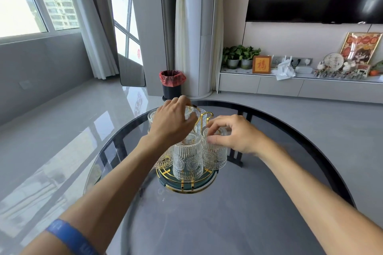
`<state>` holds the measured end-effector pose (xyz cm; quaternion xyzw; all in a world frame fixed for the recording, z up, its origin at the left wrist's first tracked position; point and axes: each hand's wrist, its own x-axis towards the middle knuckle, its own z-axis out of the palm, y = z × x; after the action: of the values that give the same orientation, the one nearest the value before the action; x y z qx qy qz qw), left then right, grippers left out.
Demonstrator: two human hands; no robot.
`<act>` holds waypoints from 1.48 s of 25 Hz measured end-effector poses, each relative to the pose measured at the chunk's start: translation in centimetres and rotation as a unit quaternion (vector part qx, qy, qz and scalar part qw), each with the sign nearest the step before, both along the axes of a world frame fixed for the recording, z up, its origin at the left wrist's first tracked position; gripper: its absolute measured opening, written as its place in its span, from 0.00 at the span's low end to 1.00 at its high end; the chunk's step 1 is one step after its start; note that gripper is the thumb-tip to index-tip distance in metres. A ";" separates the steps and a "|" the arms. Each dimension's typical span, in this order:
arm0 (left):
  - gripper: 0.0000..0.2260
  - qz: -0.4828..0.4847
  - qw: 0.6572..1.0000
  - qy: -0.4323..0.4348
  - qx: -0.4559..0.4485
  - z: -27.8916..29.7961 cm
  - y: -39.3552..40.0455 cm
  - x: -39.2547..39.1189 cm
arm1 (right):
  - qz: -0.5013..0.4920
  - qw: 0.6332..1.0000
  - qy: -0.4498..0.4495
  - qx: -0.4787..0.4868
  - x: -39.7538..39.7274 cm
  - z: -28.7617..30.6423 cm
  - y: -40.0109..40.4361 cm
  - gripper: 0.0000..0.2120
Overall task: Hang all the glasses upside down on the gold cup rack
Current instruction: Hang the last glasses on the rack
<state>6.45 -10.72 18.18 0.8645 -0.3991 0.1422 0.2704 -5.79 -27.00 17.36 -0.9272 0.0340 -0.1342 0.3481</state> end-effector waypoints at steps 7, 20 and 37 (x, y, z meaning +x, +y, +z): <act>0.13 -0.037 0.997 0.016 -0.059 -0.2 -1.6 2.4 | -0.173 0.972 -0.078 0.136 0.4 -2.4 -2.2 0.08; 0.13 -0.097 0.992 0.051 -0.062 -0.2 -0.8 9.6 | -0.225 0.956 0.032 0.183 11.7 -8.4 -5.5 0.38; 0.12 -0.103 0.990 0.086 -0.051 0.4 -1.5 8.3 | -0.163 0.941 -0.034 0.293 6.3 -7.3 -6.9 0.26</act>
<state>14.79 -12.25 18.56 0.8130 -0.4531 0.0588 0.3610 0.54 -33.94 10.03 -0.7608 0.2107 -0.2047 0.5787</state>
